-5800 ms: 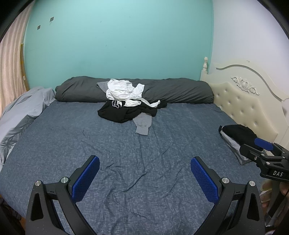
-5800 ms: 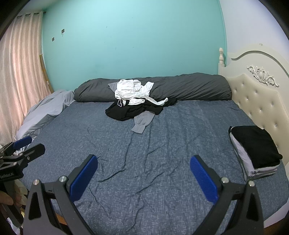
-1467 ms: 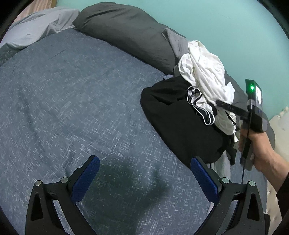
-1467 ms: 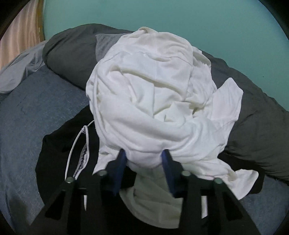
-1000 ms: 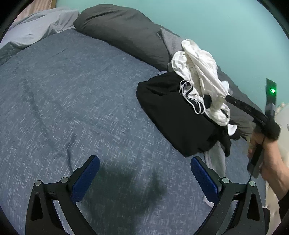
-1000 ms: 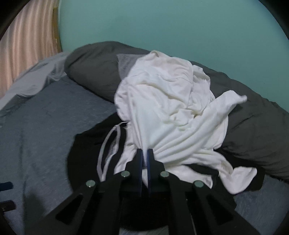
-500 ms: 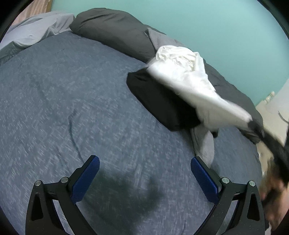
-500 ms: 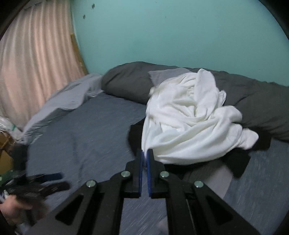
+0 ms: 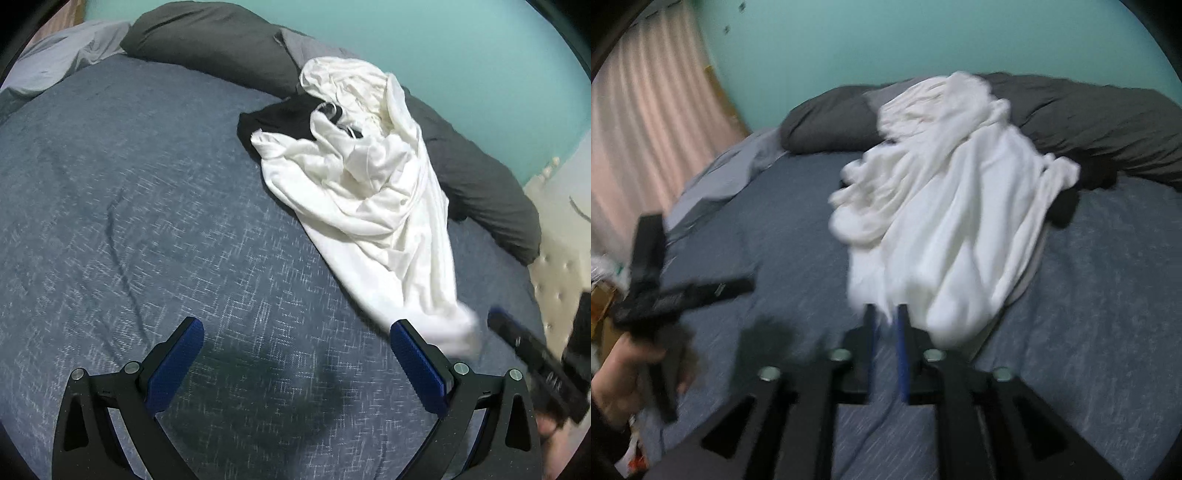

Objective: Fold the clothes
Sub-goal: 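Pull the white shirt off the pile with the right gripper, dragging it across the bed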

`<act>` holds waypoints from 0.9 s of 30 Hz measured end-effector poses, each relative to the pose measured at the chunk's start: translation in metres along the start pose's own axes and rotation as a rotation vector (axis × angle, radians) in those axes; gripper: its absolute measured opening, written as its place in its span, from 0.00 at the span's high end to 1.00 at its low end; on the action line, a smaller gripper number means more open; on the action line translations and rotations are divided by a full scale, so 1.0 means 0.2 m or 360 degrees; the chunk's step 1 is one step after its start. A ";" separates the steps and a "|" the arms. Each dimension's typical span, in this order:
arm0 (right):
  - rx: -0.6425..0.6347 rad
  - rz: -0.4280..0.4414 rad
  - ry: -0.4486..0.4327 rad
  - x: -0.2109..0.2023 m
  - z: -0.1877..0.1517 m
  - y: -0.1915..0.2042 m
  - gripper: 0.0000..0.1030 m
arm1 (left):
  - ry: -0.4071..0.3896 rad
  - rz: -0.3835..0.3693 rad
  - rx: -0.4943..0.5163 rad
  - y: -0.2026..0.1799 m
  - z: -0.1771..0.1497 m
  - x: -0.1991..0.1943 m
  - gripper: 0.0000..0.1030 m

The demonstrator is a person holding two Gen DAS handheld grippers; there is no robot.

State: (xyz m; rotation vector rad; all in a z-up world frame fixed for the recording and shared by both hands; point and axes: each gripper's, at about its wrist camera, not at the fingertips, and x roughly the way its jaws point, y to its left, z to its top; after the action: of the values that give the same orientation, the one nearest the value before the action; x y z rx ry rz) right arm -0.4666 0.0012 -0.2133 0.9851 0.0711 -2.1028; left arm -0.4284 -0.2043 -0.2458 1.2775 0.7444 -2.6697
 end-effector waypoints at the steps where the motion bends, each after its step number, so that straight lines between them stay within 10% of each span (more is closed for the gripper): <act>1: 0.0027 -0.0036 0.0007 0.05 0.02 -0.03 0.34 | -0.0001 -0.0004 0.0000 0.00 0.00 0.01 0.00; 2: 0.0064 -0.0069 0.0023 0.11 0.04 -0.06 0.18 | -0.0002 -0.0008 -0.0001 0.00 0.00 0.02 0.00; 11: 0.0166 -0.0230 0.0217 0.56 0.08 -0.24 0.18 | 0.0014 -0.0007 0.0063 -0.02 -0.04 0.13 0.00; 13: 0.0111 -0.0226 0.0249 0.61 0.07 -0.21 0.28 | 0.0002 -0.0007 0.0056 -0.01 -0.04 0.13 0.00; 18: 0.0051 -0.0205 0.0221 0.60 0.07 -0.19 0.90 | -0.0015 -0.0016 0.0058 0.01 -0.09 0.11 0.00; 27: -0.0025 -0.0060 0.0009 0.29 0.05 -0.08 0.93 | -0.0055 -0.0050 0.0084 -0.04 -0.22 -0.02 0.00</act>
State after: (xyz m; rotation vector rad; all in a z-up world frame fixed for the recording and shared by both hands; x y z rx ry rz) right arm -0.5070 -0.0283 -0.2496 0.9874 0.1098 -2.1307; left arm -0.3957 -0.1775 -0.2634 1.2384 0.7002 -2.7466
